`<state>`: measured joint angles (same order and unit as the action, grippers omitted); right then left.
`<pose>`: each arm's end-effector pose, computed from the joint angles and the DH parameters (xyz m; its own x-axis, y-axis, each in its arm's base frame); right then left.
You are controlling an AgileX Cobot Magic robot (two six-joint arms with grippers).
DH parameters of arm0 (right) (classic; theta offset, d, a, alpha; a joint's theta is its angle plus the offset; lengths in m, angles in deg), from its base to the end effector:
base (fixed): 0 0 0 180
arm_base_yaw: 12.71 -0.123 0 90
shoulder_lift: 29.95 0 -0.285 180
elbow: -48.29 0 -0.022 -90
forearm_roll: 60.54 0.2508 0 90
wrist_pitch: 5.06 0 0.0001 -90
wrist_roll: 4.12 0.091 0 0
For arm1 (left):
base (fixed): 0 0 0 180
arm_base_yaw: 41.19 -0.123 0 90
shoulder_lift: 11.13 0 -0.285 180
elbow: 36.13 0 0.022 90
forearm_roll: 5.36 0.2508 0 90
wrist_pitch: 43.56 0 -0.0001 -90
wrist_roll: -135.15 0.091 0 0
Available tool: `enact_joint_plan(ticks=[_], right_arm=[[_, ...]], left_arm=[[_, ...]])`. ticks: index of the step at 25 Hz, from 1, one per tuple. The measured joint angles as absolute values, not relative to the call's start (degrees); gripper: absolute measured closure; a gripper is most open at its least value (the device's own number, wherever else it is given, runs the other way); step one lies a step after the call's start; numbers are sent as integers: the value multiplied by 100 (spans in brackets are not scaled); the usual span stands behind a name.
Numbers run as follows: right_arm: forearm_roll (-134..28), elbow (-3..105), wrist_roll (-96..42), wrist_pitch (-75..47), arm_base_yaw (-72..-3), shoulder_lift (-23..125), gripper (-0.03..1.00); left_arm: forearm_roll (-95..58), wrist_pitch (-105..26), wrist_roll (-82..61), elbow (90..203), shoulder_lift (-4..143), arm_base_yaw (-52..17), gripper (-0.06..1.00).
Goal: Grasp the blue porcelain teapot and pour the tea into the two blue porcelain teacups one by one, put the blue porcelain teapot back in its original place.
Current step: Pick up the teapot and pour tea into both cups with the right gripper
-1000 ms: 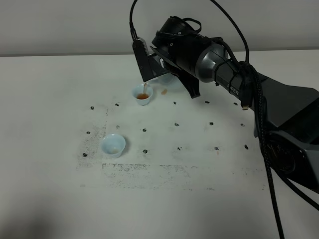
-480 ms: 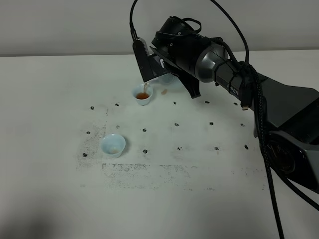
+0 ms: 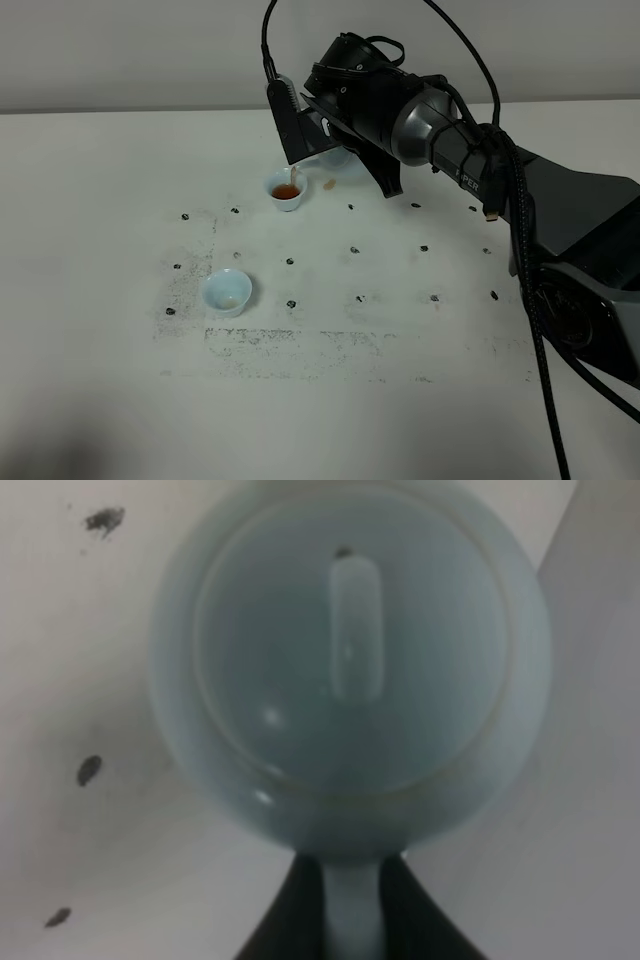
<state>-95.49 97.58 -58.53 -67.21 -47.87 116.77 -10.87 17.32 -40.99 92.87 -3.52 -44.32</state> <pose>0.4544 0.2637 0.1979 0.0821 -0.9480 0.3075 -0.8004 -0.2465 -0.5464 -0.0005 -0.0077 0.2656 -0.4893 -0.0063 -0.8721 0.0286 0.9993 -0.0233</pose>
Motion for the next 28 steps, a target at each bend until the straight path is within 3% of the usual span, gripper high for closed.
enact_joint_plan(ticks=[28], right_arm=[[-9655, 9758, -5804, -6767, -4835, 11677, 92]], left_arm=[[-1087, 1732, -4110, 9287, -352, -4432, 26]])
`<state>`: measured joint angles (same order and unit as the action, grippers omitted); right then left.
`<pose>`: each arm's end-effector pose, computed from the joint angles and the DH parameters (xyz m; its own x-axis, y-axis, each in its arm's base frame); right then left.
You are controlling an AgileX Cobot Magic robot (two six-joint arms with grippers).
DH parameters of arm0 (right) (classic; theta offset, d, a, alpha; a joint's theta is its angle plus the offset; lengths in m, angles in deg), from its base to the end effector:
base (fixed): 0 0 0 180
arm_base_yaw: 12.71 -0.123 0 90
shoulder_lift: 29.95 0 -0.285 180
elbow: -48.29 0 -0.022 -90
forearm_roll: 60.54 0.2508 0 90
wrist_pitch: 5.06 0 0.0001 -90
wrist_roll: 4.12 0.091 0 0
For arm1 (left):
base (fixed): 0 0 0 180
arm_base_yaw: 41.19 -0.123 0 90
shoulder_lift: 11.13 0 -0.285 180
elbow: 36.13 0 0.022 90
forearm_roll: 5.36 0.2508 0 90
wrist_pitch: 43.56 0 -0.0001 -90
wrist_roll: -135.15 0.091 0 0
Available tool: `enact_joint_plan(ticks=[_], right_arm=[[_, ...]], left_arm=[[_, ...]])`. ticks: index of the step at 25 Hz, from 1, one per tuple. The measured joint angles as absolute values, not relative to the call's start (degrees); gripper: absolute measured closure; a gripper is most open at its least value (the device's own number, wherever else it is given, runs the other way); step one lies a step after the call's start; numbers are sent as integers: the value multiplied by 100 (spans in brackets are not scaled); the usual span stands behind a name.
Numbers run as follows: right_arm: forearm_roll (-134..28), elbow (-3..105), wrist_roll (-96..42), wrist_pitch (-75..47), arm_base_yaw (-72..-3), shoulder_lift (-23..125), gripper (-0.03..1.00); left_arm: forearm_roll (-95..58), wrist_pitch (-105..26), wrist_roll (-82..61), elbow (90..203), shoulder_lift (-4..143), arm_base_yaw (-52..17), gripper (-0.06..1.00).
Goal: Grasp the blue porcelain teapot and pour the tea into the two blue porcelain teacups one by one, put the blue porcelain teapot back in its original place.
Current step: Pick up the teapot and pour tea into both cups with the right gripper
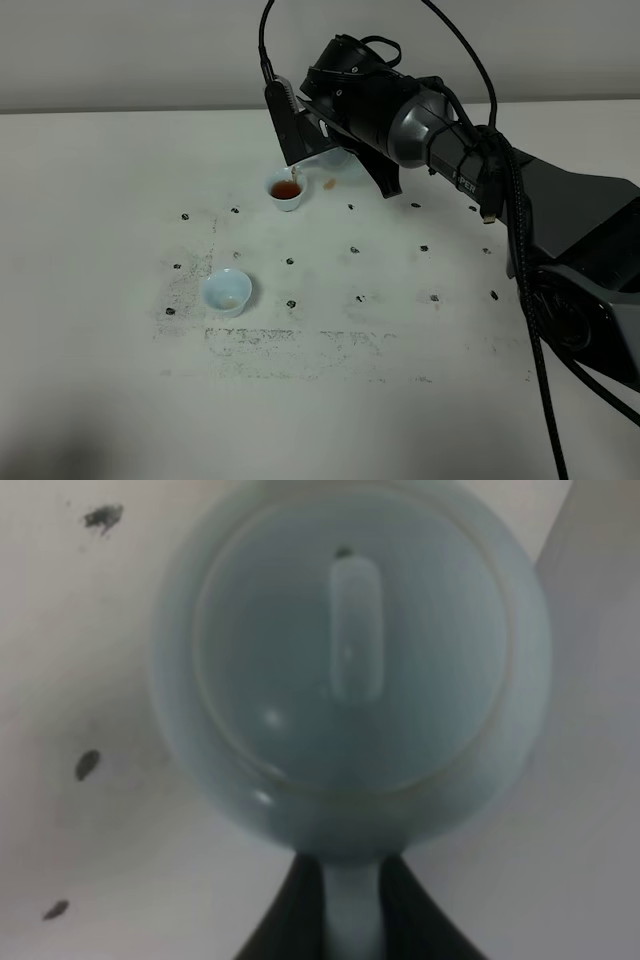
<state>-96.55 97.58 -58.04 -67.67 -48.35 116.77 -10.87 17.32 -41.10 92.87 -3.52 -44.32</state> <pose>0.4525 0.2660 0.1985 0.0793 -0.9436 0.3215 -0.7965 -0.2539 -0.5488 -0.0005 -0.0077 0.2656 -0.4894 -0.0083 -0.8720 0.0277 0.9993 -0.0250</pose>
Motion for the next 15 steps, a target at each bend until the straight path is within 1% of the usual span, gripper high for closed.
enact_joint_plan(ticks=[15], right_arm=[[-9655, 9758, -5804, -6767, -4835, 11677, 92]], left_arm=[[-1087, 1732, -4110, 9287, -352, -4432, 26]])
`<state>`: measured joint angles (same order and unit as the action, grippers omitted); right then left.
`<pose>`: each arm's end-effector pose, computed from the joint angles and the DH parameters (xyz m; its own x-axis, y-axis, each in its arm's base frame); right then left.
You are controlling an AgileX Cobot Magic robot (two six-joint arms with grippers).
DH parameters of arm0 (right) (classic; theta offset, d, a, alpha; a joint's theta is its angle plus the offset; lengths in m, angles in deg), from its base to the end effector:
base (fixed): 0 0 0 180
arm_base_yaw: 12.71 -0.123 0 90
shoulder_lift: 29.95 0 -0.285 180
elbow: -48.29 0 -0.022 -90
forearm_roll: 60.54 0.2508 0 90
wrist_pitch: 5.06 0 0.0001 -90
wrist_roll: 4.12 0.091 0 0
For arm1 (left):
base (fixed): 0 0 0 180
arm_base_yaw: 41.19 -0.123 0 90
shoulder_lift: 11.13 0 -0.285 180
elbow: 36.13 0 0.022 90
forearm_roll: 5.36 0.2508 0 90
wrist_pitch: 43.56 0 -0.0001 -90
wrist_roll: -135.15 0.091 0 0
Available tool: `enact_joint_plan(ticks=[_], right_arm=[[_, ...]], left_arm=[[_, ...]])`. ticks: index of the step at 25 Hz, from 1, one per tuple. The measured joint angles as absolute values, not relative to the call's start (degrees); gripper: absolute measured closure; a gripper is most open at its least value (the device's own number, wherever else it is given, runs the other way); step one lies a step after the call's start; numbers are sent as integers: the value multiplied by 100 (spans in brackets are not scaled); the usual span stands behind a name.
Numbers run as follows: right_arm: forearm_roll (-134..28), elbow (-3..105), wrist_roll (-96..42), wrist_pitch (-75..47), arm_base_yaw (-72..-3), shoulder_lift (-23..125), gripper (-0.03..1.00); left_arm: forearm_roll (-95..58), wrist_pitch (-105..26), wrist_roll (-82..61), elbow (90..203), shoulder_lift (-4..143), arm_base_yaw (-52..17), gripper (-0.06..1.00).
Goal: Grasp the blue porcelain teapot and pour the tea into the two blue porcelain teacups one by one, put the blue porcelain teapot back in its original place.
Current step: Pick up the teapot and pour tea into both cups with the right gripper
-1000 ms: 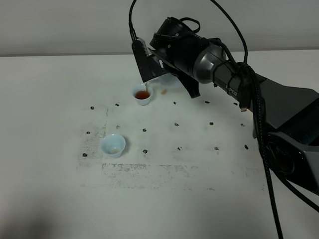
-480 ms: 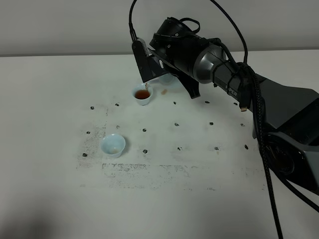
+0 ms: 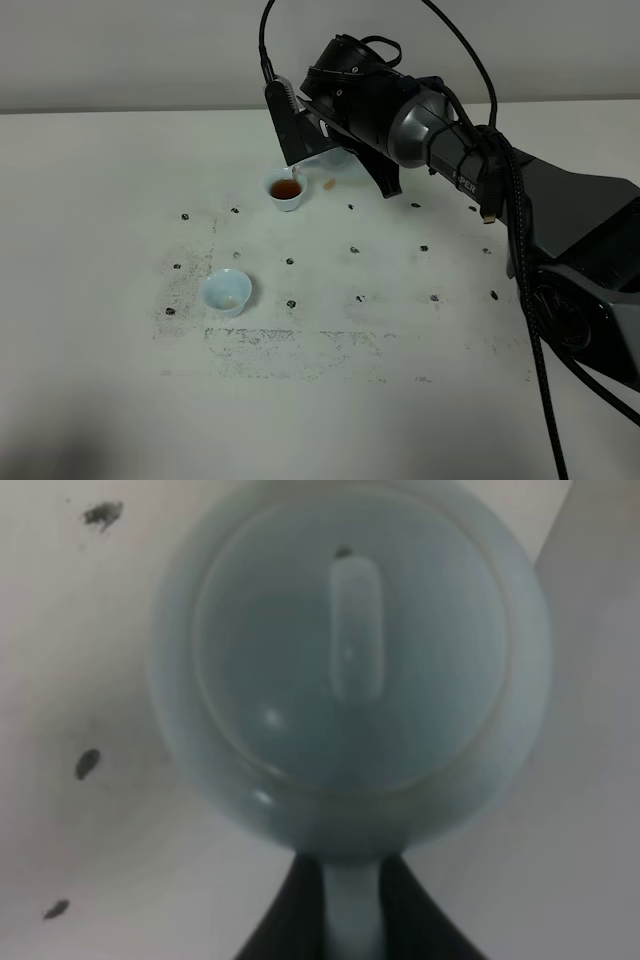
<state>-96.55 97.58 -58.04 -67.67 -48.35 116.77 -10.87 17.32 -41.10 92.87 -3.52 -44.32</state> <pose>0.4525 0.2660 0.1985 0.0793 -0.9436 0.3215 -0.7965 -0.2539 -0.5488 -0.0005 -0.0077 0.2656 -0.4894 -0.0083 -0.8720 0.0277 0.9993 -0.0250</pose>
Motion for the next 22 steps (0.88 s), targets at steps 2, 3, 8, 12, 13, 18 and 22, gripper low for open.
enact_joint_plan(ticks=[2, 3, 8, 12, 13, 18, 22], right_arm=[[-9655, 9758, -5804, -6767, -4835, 11677, 92], [-9655, 9758, -5804, -6767, -4835, 11677, 92], [-9655, 9758, -5804, -6767, -4835, 11677, 92], [-9578, 9758, -5739, -6778, -4835, 11677, 92], [-9522, 9758, -5686, -6785, -4835, 11677, 92], [-9133, 9758, -5390, -6789, -4835, 11677, 92], [-8778, 9758, -5283, -6796, -4742, 11677, 92]], left_arm=[[-1087, 1732, -4110, 9287, -352, -4432, 26], [-1087, 1732, -4110, 9287, -352, -4432, 26], [-1087, 1732, -4110, 9287, -352, -4432, 26], [-1087, 1732, -4104, 9287, -352, -4432, 26], [-1087, 1732, -4104, 9287, -352, -4432, 26], [-1087, 1732, -4104, 9287, -352, -4432, 26], [-1087, 1732, -4099, 9287, -352, -4432, 26]])
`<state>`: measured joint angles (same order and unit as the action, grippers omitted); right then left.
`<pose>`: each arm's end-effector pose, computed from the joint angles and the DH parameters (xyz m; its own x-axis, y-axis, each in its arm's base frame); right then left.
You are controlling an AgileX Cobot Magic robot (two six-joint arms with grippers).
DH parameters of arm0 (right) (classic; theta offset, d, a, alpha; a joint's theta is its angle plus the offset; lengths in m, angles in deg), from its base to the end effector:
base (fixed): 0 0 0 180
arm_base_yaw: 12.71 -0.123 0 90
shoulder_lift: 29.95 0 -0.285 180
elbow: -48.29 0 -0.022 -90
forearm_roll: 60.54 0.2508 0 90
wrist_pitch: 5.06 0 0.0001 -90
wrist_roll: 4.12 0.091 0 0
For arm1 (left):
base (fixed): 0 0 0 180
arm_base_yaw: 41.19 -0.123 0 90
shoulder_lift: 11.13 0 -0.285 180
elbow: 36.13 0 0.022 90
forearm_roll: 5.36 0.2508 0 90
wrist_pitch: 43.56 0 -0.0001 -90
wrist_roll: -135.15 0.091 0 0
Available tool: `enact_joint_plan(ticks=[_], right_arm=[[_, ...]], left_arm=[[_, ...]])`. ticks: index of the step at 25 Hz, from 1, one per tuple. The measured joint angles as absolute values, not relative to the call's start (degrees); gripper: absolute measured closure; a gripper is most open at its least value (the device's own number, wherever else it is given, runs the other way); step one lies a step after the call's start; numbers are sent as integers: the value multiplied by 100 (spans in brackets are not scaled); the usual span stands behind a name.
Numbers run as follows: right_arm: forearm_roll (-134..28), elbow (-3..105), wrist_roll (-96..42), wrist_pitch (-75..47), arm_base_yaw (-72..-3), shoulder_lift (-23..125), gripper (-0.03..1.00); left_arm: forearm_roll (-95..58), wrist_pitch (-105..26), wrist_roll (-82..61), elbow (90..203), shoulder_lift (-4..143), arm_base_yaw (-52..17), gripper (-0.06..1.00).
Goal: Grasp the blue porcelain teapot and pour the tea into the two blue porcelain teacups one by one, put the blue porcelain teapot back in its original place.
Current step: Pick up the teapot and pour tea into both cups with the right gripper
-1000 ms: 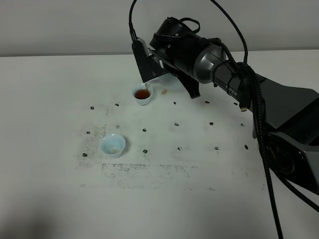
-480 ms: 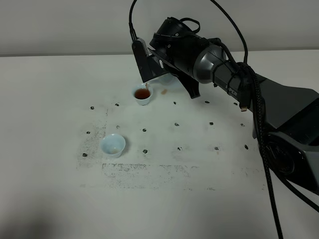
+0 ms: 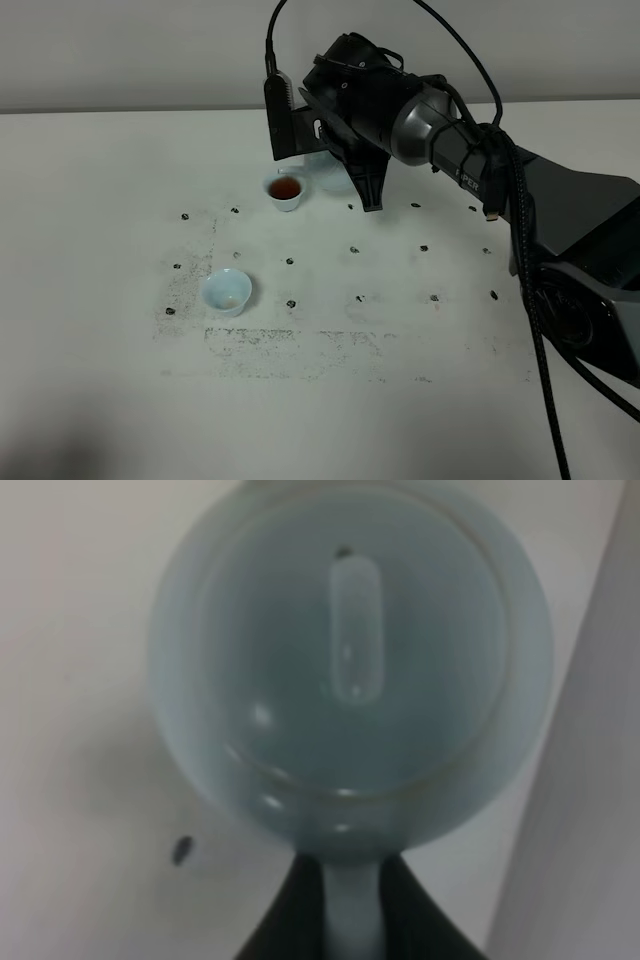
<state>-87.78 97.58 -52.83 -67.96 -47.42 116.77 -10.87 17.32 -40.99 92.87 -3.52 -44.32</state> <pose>0.4498 0.2665 0.1920 -0.0119 -0.9883 0.1520 -0.8546 -0.0688 -0.5148 -0.0005 -0.0077 0.2656 -0.4893 -0.0063 -0.8721 0.0286 0.9993 -0.0233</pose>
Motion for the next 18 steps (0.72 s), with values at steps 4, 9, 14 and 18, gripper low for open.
enact_joint_plan(ticks=[4, 9, 14, 18], right_arm=[[-8301, 9758, -5262, -6857, -4535, 11618, 92], [-7994, 9758, -5029, -6883, -4246, 11381, 92], [-6859, 9758, -4745, -7280, -3800, 11151, 92], [-5372, 9758, -4604, -7555, -3443, 11100, 92]], left_arm=[[-1087, 1732, -4099, 9287, -352, -4432, 26], [-1087, 1732, -4099, 9287, -352, -4432, 26], [-1087, 1732, -4099, 9287, -352, -4432, 26], [-1087, 1732, -4099, 9287, -352, -4432, 26]])
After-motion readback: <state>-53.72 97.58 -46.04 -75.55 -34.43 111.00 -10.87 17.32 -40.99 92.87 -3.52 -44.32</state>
